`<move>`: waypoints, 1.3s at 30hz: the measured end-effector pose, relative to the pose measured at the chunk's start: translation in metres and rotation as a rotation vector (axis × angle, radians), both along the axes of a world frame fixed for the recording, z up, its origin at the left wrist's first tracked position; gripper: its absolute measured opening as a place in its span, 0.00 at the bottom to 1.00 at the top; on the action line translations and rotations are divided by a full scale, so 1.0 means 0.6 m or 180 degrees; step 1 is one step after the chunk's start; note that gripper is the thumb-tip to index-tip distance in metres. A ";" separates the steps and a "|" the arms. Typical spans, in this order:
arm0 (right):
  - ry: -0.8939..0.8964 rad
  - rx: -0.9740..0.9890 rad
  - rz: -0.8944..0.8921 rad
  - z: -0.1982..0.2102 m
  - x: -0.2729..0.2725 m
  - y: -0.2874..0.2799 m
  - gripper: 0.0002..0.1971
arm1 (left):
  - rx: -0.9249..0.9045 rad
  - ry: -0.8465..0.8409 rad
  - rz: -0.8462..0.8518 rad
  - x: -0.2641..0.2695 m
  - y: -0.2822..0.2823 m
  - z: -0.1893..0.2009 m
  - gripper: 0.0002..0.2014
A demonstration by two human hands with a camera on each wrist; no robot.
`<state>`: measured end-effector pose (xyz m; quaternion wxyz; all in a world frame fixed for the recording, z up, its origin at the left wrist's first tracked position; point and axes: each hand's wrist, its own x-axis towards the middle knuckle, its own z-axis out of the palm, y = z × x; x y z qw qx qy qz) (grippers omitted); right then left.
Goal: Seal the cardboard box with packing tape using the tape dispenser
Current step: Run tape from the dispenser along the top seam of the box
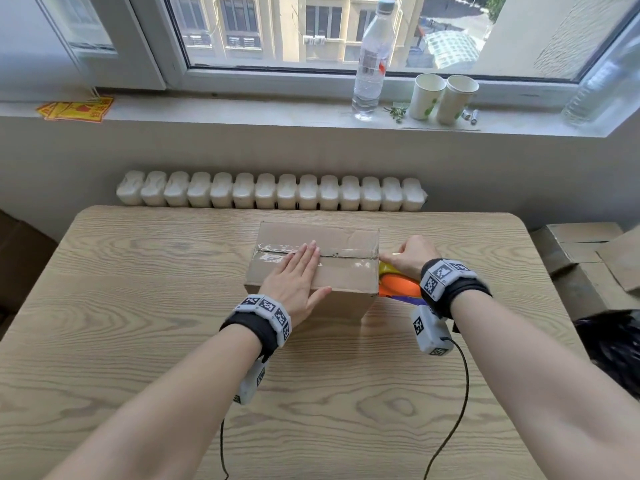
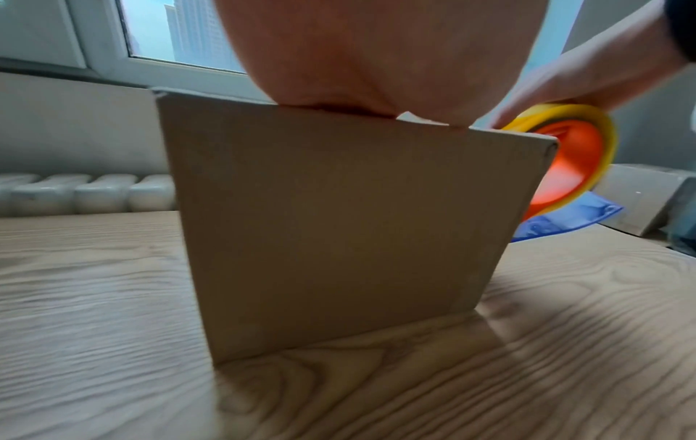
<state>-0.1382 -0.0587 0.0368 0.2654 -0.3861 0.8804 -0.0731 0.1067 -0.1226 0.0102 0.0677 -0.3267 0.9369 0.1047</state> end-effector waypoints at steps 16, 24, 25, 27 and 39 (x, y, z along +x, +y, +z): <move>-0.0116 -0.0099 -0.0028 -0.010 -0.005 0.006 0.29 | 0.0025 0.0084 -0.0172 -0.078 0.041 0.006 0.41; -0.0097 -0.0123 0.0041 -0.009 0.017 0.001 0.22 | 0.0100 0.0037 -0.0398 -0.097 0.042 0.000 0.41; -0.0104 -0.0145 0.0042 -0.009 0.020 0.000 0.23 | 0.0098 0.0031 -0.0392 -0.095 0.042 -0.002 0.41; -0.0135 -0.0165 0.0051 -0.009 0.024 -0.001 0.23 | 0.0019 0.0045 -0.0410 -0.090 0.041 -0.004 0.43; -0.1144 -0.0323 0.0188 0.013 -0.010 0.022 0.17 | -0.0074 0.0164 -0.0731 -0.088 0.045 -0.006 0.42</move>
